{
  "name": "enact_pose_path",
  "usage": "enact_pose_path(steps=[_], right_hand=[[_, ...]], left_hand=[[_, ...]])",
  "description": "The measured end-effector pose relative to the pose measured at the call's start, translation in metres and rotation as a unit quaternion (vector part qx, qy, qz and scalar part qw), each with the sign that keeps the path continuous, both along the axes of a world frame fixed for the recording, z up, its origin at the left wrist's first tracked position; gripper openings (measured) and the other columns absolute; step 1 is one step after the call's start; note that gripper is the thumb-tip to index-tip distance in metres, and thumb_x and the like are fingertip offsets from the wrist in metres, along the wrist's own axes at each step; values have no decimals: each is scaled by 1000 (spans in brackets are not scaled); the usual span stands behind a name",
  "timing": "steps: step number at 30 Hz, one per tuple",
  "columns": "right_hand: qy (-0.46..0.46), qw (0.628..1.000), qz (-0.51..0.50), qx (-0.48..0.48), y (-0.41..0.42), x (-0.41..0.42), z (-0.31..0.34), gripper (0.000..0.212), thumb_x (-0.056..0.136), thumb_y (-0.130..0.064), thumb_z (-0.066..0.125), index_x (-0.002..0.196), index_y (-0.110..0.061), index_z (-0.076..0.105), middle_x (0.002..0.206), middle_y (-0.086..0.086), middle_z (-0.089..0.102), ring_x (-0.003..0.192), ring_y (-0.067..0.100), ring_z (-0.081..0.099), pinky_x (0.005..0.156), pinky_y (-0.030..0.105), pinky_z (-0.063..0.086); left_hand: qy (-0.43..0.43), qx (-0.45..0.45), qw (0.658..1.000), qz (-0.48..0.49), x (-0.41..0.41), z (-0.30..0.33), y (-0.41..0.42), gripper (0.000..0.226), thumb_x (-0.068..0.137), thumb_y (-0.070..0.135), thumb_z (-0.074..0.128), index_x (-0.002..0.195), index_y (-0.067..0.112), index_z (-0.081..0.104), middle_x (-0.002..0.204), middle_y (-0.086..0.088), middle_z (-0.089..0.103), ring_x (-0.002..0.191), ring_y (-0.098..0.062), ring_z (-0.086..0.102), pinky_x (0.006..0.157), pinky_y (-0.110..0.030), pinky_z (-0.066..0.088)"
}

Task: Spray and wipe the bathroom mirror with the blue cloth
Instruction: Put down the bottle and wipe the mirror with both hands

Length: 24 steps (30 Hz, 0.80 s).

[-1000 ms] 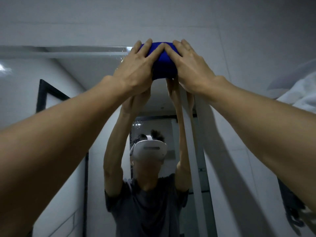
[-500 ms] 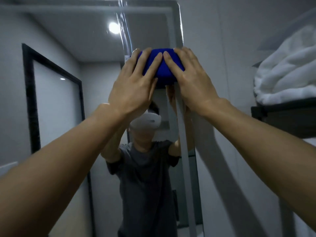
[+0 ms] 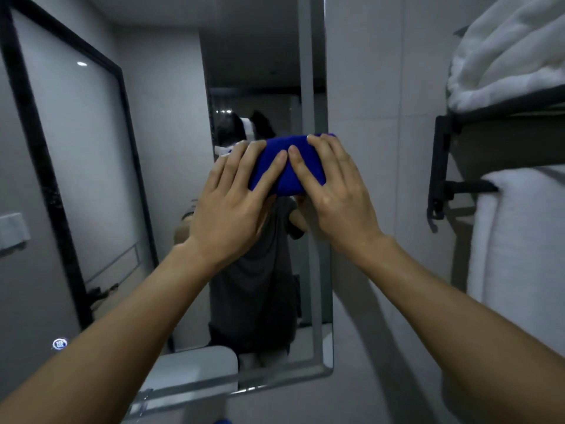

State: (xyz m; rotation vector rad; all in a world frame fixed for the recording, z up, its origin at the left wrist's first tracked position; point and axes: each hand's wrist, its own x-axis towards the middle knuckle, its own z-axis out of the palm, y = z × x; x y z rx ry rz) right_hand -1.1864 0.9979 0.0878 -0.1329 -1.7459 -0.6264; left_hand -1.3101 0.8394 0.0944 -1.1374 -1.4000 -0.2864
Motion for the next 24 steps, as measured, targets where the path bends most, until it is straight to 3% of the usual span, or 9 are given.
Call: enact_pose_path(steps=[8,14,19,24], right_hand=[[-32,999,20,-33,-6,12,-86,56,91,4,52,145,-8,44,143,27,45,137,42,37,110,50,37],[-50,995,44,-70,-10,19,-131,55,89,1,64,141,-9,49,139,25,49,135,40,39,108,47,39],[-101,989,54,-98,-13,29,-185,61,81,-5,74,138,-10,52,136,23,49,131,38,43,104,43,44],[-131,981,63,-128,-13,33,-217,69,78,-2,76,139,-14,47,135,22,50,129,37,44,100,45,46]], left_hand=[[-47,-35,998,-12,6,-81,-7,60,86,20,67,143,15,51,148,-23,44,137,-41,37,111,-50,30],[-107,-74,991,-27,17,-120,-13,52,84,27,55,136,20,52,141,-25,47,131,-41,36,106,-50,30],[-157,-141,977,-9,22,-172,-16,63,72,18,82,128,21,53,138,-26,48,127,-42,42,104,-48,34],[-187,-165,968,-5,28,-204,-17,52,70,16,84,118,18,65,135,-25,50,127,-38,40,103,-44,32]])
